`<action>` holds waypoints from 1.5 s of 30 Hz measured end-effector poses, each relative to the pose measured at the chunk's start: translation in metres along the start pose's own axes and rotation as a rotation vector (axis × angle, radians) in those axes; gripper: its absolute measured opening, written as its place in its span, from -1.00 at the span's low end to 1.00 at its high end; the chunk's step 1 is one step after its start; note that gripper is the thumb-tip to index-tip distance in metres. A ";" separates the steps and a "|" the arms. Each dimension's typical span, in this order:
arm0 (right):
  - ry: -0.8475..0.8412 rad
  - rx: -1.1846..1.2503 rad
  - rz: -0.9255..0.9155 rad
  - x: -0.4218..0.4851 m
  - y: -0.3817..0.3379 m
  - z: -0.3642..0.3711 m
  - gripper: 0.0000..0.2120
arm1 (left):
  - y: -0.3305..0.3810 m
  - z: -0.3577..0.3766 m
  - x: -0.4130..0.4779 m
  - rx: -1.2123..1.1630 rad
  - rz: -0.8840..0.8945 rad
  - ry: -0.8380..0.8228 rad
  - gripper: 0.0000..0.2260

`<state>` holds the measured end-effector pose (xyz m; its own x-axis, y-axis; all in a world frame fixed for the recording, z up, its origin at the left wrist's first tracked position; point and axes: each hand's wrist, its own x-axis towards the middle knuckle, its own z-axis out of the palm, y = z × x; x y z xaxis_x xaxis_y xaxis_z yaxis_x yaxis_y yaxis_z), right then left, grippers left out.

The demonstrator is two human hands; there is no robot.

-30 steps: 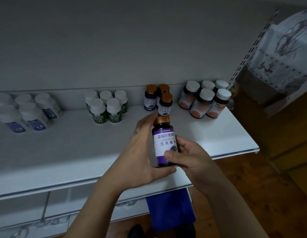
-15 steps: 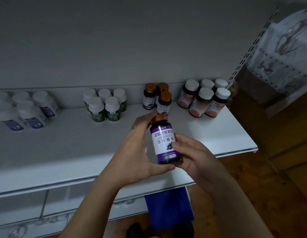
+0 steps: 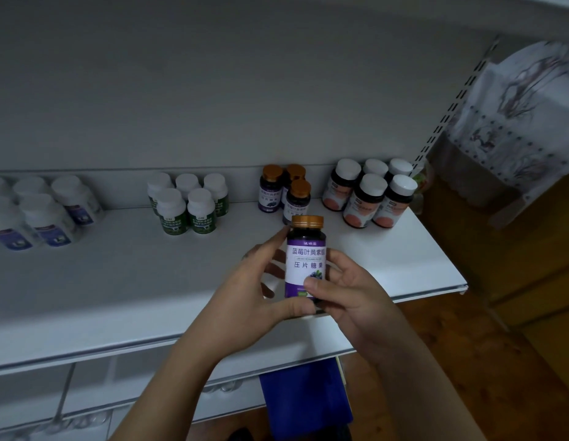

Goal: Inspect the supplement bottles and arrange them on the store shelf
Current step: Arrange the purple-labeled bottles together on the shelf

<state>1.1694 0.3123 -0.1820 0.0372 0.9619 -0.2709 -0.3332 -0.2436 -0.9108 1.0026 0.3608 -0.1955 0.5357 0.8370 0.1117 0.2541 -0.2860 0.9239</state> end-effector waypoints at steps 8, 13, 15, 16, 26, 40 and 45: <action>0.045 -0.007 -0.024 -0.004 -0.005 -0.006 -0.58 | -0.006 -0.004 -0.002 -0.096 -0.073 -0.038 -0.17; 0.109 -0.129 -0.052 -0.007 -0.008 -0.003 -0.58 | -0.008 -0.005 -0.005 -0.241 -0.110 -0.139 -0.37; 0.149 -0.201 -0.064 -0.008 -0.010 -0.001 -0.58 | -0.003 -0.006 -0.005 -0.310 -0.130 -0.212 -0.42; 0.166 -0.249 -0.066 -0.008 -0.010 0.000 -0.59 | 0.000 -0.006 -0.006 -0.330 -0.131 -0.237 -0.43; 0.138 -0.344 -0.154 -0.014 -0.019 0.001 -0.71 | -0.007 -0.008 -0.006 -0.533 -0.157 -0.278 -0.50; 0.043 -0.235 -0.084 -0.010 -0.019 0.010 -0.76 | 0.010 0.006 -0.004 -0.118 -0.023 0.121 -0.20; 0.049 -0.206 -0.062 -0.007 -0.017 0.011 -0.77 | 0.003 0.008 -0.003 -0.075 0.003 0.131 -0.18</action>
<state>1.1649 0.3110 -0.1612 0.0991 0.9698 -0.2228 -0.1290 -0.2095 -0.9693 1.0078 0.3533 -0.1959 0.4255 0.8912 0.1570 0.1886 -0.2570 0.9478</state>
